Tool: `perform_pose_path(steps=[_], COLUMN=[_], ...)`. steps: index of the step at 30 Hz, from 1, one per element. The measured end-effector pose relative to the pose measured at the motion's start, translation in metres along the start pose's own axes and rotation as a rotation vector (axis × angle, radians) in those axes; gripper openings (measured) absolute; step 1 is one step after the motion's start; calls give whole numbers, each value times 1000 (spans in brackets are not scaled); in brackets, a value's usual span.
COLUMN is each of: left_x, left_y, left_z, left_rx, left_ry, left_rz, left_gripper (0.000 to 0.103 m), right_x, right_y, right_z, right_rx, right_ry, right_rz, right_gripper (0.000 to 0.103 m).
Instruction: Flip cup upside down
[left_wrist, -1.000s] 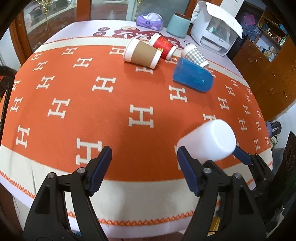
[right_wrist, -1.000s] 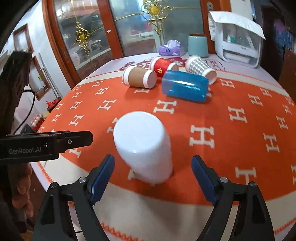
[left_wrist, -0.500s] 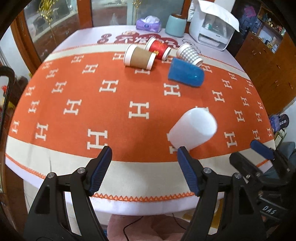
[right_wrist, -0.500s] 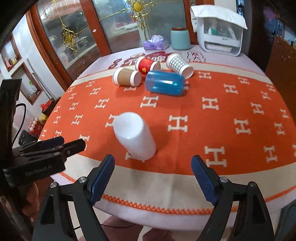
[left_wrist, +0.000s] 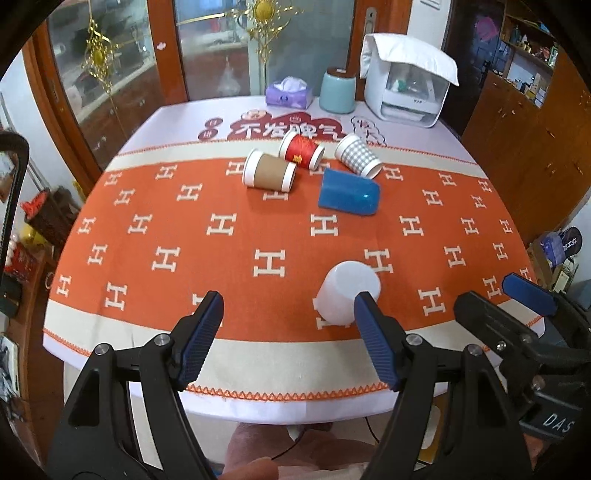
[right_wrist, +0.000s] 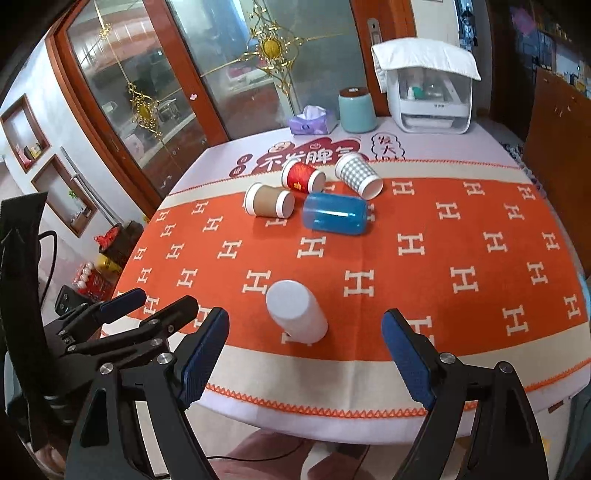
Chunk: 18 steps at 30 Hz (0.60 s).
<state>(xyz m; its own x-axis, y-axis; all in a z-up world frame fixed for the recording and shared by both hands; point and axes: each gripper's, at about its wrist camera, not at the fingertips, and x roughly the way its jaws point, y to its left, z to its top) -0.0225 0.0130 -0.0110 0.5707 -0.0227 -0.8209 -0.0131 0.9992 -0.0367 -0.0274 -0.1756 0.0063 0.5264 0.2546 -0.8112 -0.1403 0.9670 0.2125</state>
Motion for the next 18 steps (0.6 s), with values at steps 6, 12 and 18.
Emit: perform_pose_path(steps=[6,12,18], left_x=[-7,-6,-6], left_y=[-4,-6,-8], left_z=[-5,-7,-7], left_rx=[-9,-8,-16], left_ry=[1,-4,-6], left_rz=[12,21,29], left_gripper=[71,71,71], right_x=[-8,-8,-9], right_y=[-3,-7,-7], right_z=[-4,-7,-6], right_rx=[29,29,28], right_ry=[4,-8,-7], right_rz=[-8,-16,-20], right_gripper=[87,87,87])
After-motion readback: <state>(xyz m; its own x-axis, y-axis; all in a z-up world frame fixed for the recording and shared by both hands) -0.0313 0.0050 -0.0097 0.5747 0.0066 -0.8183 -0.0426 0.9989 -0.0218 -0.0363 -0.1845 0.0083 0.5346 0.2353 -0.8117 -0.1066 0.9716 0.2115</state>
